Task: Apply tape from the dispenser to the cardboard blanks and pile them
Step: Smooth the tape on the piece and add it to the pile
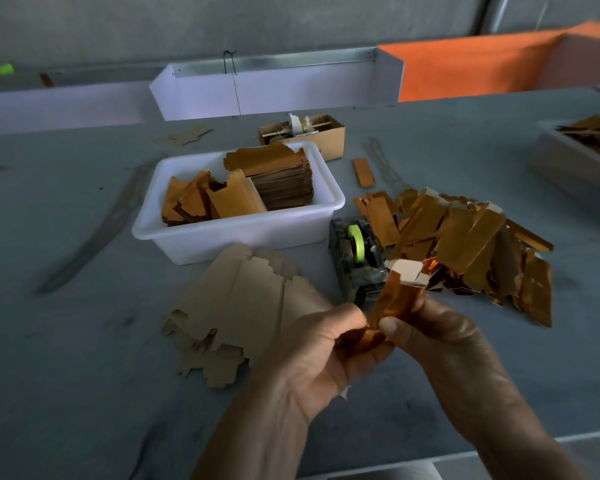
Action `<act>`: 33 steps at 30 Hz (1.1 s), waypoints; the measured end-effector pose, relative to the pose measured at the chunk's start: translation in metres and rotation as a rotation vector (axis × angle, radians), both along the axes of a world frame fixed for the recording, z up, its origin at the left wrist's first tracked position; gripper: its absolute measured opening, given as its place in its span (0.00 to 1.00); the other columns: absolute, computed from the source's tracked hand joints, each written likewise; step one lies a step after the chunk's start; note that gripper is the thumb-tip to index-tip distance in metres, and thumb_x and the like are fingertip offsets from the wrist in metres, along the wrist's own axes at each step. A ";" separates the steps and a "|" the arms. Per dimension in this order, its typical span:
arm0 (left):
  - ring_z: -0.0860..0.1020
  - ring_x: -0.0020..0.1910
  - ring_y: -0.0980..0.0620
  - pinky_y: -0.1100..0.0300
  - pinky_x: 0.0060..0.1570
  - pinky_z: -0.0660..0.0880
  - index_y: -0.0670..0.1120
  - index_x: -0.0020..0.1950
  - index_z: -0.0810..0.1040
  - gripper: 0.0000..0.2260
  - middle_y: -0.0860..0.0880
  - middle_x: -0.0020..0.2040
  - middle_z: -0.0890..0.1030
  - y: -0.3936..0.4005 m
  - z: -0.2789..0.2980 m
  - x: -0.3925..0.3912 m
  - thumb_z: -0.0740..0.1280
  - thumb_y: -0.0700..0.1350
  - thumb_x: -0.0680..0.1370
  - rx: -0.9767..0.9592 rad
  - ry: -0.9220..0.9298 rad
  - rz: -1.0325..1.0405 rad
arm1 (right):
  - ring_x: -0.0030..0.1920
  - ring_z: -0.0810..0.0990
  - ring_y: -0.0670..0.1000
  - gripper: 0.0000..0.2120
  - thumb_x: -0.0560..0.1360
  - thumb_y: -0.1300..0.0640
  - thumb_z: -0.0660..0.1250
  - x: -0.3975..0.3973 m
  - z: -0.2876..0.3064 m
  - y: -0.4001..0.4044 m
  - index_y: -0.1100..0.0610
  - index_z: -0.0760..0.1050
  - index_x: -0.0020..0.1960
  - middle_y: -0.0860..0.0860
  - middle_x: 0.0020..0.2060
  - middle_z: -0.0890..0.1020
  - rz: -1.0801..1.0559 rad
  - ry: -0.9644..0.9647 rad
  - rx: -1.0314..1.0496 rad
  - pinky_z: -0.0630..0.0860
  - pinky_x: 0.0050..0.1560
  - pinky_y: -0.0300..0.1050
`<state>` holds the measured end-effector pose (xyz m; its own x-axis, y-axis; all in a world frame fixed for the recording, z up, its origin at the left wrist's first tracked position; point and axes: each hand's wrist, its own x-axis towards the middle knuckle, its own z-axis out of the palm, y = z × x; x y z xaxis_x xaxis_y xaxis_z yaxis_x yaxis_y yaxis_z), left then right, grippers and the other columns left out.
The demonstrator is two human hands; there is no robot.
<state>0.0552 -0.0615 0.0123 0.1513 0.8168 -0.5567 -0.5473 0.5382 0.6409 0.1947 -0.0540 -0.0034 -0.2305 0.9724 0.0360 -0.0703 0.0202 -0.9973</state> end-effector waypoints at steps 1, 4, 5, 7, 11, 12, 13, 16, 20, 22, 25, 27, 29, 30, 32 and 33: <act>0.82 0.31 0.49 0.57 0.34 0.81 0.35 0.37 0.78 0.06 0.40 0.34 0.81 0.000 -0.001 0.000 0.65 0.31 0.73 -0.010 -0.034 -0.004 | 0.44 0.80 0.47 0.06 0.64 0.57 0.68 0.000 0.000 0.000 0.48 0.82 0.38 0.49 0.37 0.83 0.006 -0.017 0.023 0.75 0.46 0.39; 0.82 0.33 0.49 0.56 0.35 0.81 0.35 0.40 0.78 0.05 0.41 0.34 0.82 -0.001 -0.005 0.000 0.64 0.30 0.74 0.037 -0.020 -0.040 | 0.42 0.80 0.47 0.05 0.63 0.56 0.68 0.004 -0.001 0.000 0.51 0.82 0.38 0.50 0.36 0.83 -0.006 -0.030 0.071 0.75 0.46 0.39; 0.81 0.33 0.49 0.57 0.35 0.80 0.35 0.42 0.78 0.04 0.42 0.34 0.81 -0.001 -0.004 -0.001 0.64 0.30 0.74 0.048 -0.019 -0.064 | 0.41 0.80 0.47 0.05 0.63 0.56 0.69 0.005 -0.001 0.000 0.51 0.82 0.38 0.51 0.36 0.83 -0.006 -0.028 0.085 0.76 0.45 0.38; 0.79 0.30 0.51 0.62 0.30 0.78 0.36 0.45 0.76 0.04 0.43 0.33 0.80 -0.002 -0.002 -0.004 0.63 0.30 0.75 0.046 -0.021 -0.126 | 0.40 0.80 0.47 0.06 0.63 0.57 0.69 0.007 -0.002 -0.001 0.52 0.81 0.39 0.51 0.36 0.82 0.013 -0.017 0.106 0.77 0.43 0.36; 0.78 0.29 0.55 0.69 0.21 0.69 0.39 0.45 0.76 0.03 0.46 0.33 0.80 -0.003 -0.004 -0.009 0.64 0.33 0.75 0.040 0.027 -0.211 | 0.41 0.81 0.50 0.07 0.62 0.56 0.70 0.012 -0.004 0.000 0.52 0.82 0.40 0.52 0.37 0.82 0.054 -0.050 0.044 0.79 0.42 0.40; 0.79 0.31 0.55 0.68 0.21 0.68 0.41 0.44 0.77 0.04 0.46 0.34 0.80 -0.003 -0.006 -0.010 0.65 0.34 0.75 0.063 0.078 -0.224 | 0.41 0.81 0.49 0.07 0.62 0.55 0.70 0.012 -0.003 0.001 0.51 0.82 0.40 0.51 0.37 0.82 0.062 -0.070 0.024 0.79 0.41 0.39; 0.80 0.34 0.55 0.68 0.22 0.68 0.43 0.44 0.78 0.04 0.46 0.36 0.82 -0.003 -0.008 -0.010 0.66 0.34 0.75 0.093 0.176 -0.233 | 0.41 0.81 0.48 0.07 0.62 0.54 0.69 0.012 -0.002 0.003 0.51 0.82 0.40 0.51 0.37 0.82 0.059 -0.099 0.004 0.78 0.40 0.38; 0.82 0.41 0.54 0.65 0.29 0.72 0.50 0.42 0.80 0.07 0.50 0.40 0.84 -0.001 -0.019 -0.009 0.68 0.38 0.75 0.186 0.626 -0.143 | 0.41 0.82 0.41 0.12 0.64 0.50 0.66 0.011 0.004 0.015 0.50 0.79 0.46 0.45 0.40 0.83 -0.041 -0.152 -0.040 0.76 0.35 0.31; 0.75 0.49 0.53 0.59 0.46 0.74 0.48 0.53 0.77 0.06 0.50 0.50 0.78 0.004 -0.038 -0.025 0.65 0.42 0.78 0.432 1.600 0.156 | 0.38 0.82 0.39 0.03 0.74 0.50 0.64 0.018 0.022 0.055 0.45 0.75 0.47 0.41 0.38 0.83 -0.281 -0.204 0.016 0.73 0.29 0.27; 0.70 0.56 0.51 0.60 0.51 0.68 0.47 0.62 0.72 0.12 0.49 0.57 0.74 0.008 -0.044 -0.028 0.62 0.48 0.79 0.387 1.792 0.045 | 0.33 0.81 0.47 0.07 0.76 0.48 0.63 0.023 0.027 0.083 0.49 0.77 0.48 0.49 0.36 0.82 -0.438 -0.276 0.026 0.74 0.29 0.32; 0.64 0.65 0.46 0.54 0.60 0.64 0.51 0.67 0.63 0.22 0.48 0.66 0.66 0.012 -0.048 -0.020 0.62 0.57 0.77 0.225 1.991 -0.133 | 0.31 0.73 0.50 0.17 0.77 0.45 0.61 0.035 0.024 0.114 0.59 0.76 0.52 0.54 0.35 0.77 -0.641 -0.529 -0.029 0.71 0.31 0.41; 0.61 0.67 0.44 0.52 0.61 0.64 0.51 0.67 0.62 0.24 0.48 0.68 0.63 0.014 -0.048 -0.018 0.65 0.58 0.76 0.176 2.006 -0.156 | 0.44 0.77 0.52 0.21 0.74 0.42 0.61 0.040 0.015 0.115 0.55 0.74 0.59 0.55 0.48 0.79 -0.700 -0.579 -0.029 0.76 0.42 0.47; 0.62 0.66 0.45 0.54 0.60 0.64 0.51 0.67 0.62 0.24 0.48 0.67 0.63 0.016 -0.047 -0.022 0.66 0.57 0.75 0.166 1.989 -0.148 | 0.55 0.77 0.55 0.22 0.72 0.42 0.61 0.039 0.004 0.096 0.51 0.72 0.62 0.54 0.58 0.77 -0.696 -0.600 0.019 0.77 0.51 0.53; 0.64 0.65 0.46 0.55 0.59 0.64 0.51 0.66 0.63 0.24 0.48 0.66 0.65 0.017 -0.047 -0.023 0.67 0.56 0.75 0.176 1.984 -0.145 | 0.55 0.77 0.56 0.20 0.71 0.44 0.62 0.037 -0.003 0.084 0.51 0.74 0.61 0.54 0.58 0.77 -0.684 -0.617 0.053 0.77 0.50 0.50; 0.67 0.63 0.47 0.58 0.58 0.65 0.49 0.67 0.63 0.25 0.48 0.65 0.68 0.019 -0.045 -0.027 0.68 0.55 0.75 0.195 1.959 -0.143 | 0.53 0.78 0.55 0.15 0.74 0.50 0.64 0.035 -0.014 0.065 0.52 0.76 0.59 0.54 0.58 0.76 -0.653 -0.593 0.074 0.77 0.49 0.50; 0.68 0.62 0.48 0.58 0.58 0.66 0.48 0.68 0.63 0.25 0.47 0.64 0.70 0.021 -0.043 -0.028 0.68 0.54 0.75 0.190 1.934 -0.147 | 0.54 0.78 0.55 0.12 0.75 0.53 0.65 0.034 -0.019 0.057 0.52 0.76 0.57 0.54 0.58 0.76 -0.630 -0.560 0.064 0.78 0.52 0.54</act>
<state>0.0269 -0.0405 -0.0309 -0.3964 0.9167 0.0501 0.8884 0.3693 0.2726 0.2287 0.0033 -0.0224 0.3537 0.9252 0.1375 0.4775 -0.0522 -0.8771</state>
